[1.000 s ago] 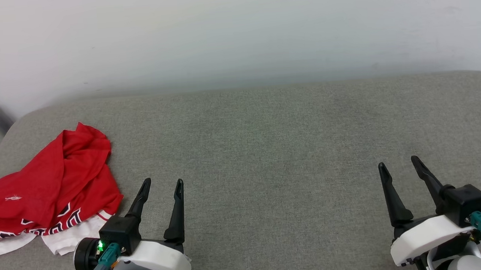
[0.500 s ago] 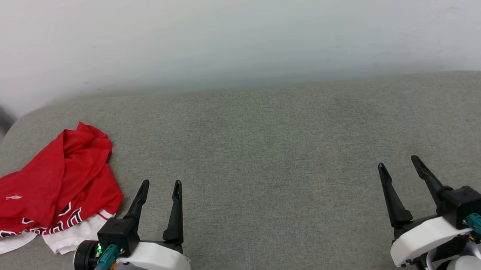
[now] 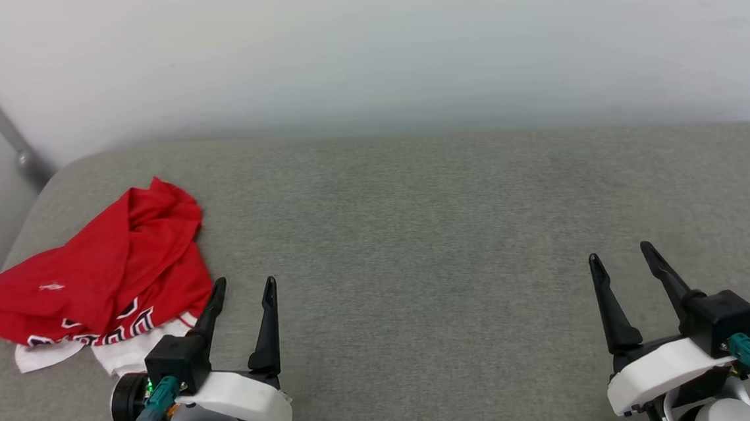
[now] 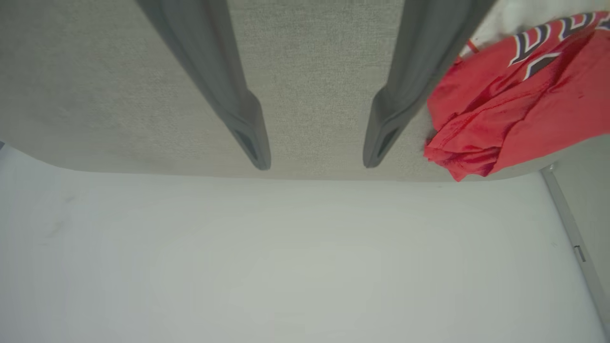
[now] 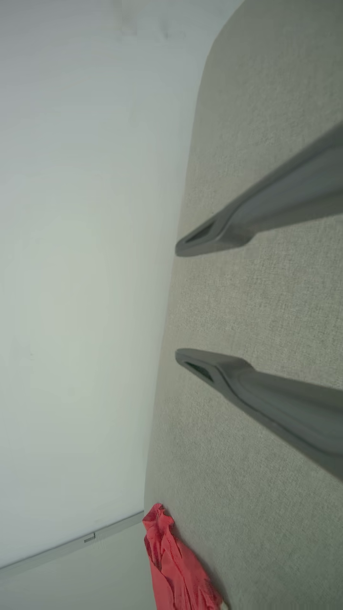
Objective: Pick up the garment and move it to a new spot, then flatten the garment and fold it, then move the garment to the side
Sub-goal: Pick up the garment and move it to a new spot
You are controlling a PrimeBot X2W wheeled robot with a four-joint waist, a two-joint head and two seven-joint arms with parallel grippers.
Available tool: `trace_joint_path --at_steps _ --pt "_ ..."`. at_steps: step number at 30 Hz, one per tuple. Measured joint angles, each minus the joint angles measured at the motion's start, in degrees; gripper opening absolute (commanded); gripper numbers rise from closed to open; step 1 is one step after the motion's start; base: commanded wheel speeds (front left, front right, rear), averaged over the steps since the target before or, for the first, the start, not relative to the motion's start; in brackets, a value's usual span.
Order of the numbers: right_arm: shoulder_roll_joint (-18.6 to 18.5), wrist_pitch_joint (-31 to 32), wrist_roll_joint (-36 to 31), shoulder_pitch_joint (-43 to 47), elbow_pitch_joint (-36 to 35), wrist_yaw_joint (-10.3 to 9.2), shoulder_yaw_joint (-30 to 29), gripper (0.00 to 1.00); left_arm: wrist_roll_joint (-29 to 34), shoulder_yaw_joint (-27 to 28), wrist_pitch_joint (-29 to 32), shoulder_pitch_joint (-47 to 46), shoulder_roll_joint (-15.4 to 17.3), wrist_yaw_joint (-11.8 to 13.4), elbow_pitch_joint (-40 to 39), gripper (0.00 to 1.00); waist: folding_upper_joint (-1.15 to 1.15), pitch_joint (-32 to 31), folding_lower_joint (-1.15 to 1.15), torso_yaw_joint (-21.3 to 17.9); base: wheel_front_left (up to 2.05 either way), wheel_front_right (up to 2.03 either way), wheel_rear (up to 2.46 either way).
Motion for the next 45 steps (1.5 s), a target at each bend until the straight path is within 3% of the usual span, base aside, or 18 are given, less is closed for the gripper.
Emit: trace_joint_path --at_steps 20,26,38,45 --pt "0.05 -0.97 4.37 -1.81 1.56 0.00 6.13 1.00 -0.99 6.97 -0.03 -0.80 0.31 1.01 2.50 1.00 0.00 0.69 0.00 17.77 0.00 0.00 0.00" --pt "0.08 -1.23 4.34 -2.80 2.47 0.00 7.09 1.00 -0.79 8.17 -0.03 -0.29 0.41 1.02 2.88 1.00 0.00 1.02 0.00 21.55 0.00 0.00 0.00" --pt "0.08 -0.40 2.94 -4.61 2.87 0.00 7.42 1.00 0.30 8.38 -0.02 -3.30 1.00 1.14 4.54 1.00 0.00 2.34 0.00 20.08 0.00 0.00 0.00" --pt "0.10 1.16 0.69 -8.38 1.04 0.01 7.68 1.00 -1.15 8.21 1.30 -15.85 6.68 0.19 8.73 1.00 0.00 5.78 0.00 15.86 0.00 0.00 0.00"
